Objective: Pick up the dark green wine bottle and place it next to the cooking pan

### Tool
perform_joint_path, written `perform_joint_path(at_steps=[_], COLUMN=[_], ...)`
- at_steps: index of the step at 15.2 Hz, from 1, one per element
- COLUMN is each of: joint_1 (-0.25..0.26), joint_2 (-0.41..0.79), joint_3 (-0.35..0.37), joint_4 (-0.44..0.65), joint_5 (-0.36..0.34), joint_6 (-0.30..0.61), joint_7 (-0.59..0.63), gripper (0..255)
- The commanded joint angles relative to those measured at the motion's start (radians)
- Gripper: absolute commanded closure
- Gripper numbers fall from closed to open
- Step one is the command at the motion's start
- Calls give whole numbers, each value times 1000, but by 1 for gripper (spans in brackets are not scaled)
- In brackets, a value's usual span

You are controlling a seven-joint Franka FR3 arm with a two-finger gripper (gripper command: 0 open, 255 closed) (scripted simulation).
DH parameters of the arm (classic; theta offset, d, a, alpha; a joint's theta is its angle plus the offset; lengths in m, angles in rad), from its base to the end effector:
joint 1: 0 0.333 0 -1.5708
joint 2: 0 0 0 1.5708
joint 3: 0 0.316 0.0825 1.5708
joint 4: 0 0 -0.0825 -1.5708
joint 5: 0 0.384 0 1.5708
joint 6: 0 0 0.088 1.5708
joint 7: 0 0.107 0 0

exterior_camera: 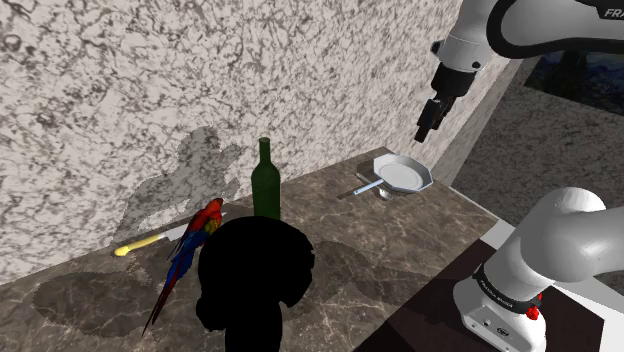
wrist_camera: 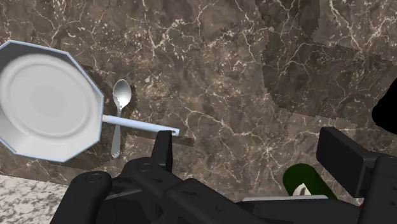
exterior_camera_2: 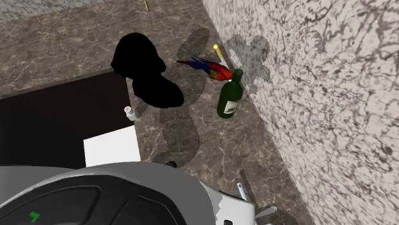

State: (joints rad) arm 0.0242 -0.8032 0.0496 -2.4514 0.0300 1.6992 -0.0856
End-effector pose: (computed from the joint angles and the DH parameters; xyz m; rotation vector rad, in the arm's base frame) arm 0.3114 0.0293 0.5616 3.1262 0.2224 0.0789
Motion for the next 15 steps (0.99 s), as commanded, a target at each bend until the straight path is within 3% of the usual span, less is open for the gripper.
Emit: perform_joint_path(at_steps=[1, 8, 15], joint_1=[0, 21, 24], joint_2=[0, 209, 446], joint_3=[0, 118, 225], joint_4=[0, 94, 250], joint_5=[0, 54, 47], joint_6=[0, 137, 238], joint_7=[0, 143, 291], gripper=[0, 0, 0])
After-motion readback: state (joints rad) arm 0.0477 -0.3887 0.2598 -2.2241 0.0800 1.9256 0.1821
